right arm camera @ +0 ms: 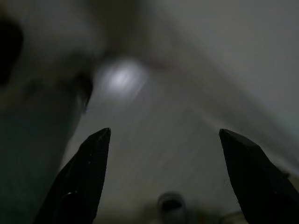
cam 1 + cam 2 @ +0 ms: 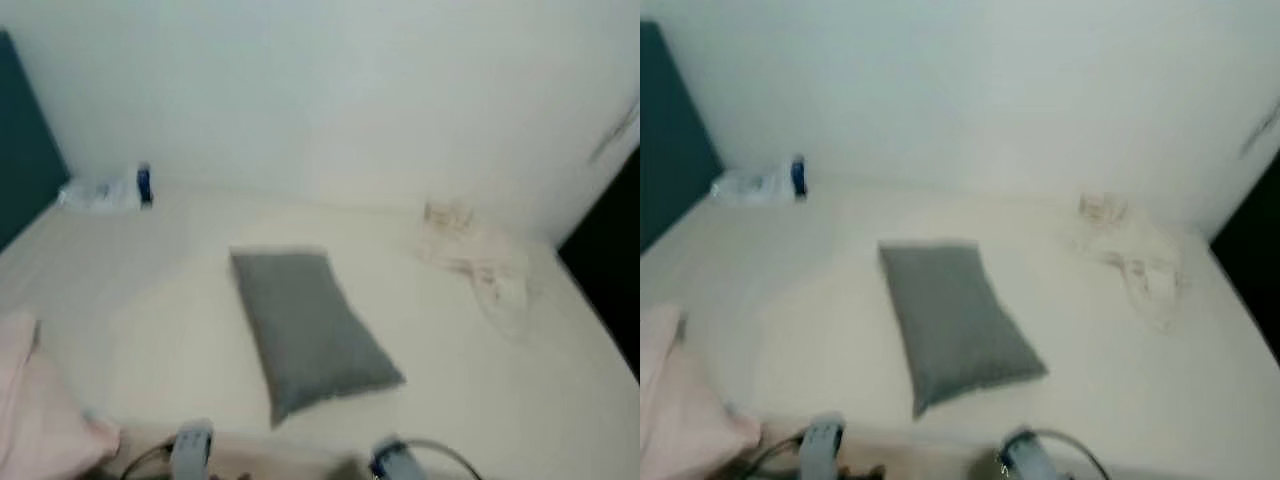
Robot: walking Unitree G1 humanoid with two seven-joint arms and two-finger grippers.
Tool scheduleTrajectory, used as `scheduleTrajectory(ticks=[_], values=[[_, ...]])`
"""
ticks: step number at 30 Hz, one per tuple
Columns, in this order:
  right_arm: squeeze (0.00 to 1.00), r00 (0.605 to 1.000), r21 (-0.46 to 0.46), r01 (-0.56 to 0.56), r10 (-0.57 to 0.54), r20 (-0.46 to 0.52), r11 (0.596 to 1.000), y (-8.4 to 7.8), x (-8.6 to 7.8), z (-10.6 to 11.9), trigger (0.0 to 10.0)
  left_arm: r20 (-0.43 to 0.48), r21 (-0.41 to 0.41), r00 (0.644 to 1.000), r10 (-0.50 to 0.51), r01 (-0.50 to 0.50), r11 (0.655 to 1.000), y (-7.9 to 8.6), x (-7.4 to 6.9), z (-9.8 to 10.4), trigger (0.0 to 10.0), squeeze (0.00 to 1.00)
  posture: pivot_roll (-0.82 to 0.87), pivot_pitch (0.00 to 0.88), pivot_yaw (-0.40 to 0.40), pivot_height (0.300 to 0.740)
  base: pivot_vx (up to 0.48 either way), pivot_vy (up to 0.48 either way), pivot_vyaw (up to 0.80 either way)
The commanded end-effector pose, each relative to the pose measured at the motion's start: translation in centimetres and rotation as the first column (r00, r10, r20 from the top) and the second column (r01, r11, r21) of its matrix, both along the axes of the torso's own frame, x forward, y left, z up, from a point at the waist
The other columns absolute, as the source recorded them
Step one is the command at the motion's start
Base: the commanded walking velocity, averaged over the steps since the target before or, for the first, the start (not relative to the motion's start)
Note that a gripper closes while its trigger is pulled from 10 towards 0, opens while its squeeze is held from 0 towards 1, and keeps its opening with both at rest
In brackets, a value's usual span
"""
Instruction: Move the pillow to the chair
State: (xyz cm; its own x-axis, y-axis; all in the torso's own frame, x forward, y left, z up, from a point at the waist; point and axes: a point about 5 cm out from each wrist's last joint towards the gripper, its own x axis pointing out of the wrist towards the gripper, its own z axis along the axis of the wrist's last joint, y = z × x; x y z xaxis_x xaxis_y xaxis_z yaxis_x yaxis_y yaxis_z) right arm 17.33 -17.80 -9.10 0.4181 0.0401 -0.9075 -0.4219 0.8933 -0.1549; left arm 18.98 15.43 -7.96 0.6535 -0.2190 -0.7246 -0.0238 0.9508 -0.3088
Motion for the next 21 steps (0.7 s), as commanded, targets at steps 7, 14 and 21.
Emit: scheduleTrajectory(ticks=[7,14,21], values=[[0.0,1.0,0.025,-0.003,0.003,0.019,1.0,0.7,0.4,0.1,10.0,-0.046,0.002,0.999,0.015,-0.015,1.0,0.3,-1.0,-0.6,10.0,0.0,0.14,0.0,-0.097,0.74,0.0,0.0,0.0],[0.0,0.993,0.086,0.054,-0.062,0.096,0.995,1.1,2.0,0.9,10.0,-0.045,0.007,0.999,0.016,-0.016,1.0,0.2,-1.2,-0.6,10.0,0.0,0.15,0.0,-0.105,0.74,0.0,0.0,0.0],[0.0,0.969,0.149,0.137,-0.163,0.183,0.979,0.9,5.0,2.6,10.0,-0.045,0.017,0.999,0.013,-0.012,1.0,0.2,-1.2,-0.7,10.0,0.0,0.15,0.0,-0.112,0.74,0.0,0.0,0.0]])
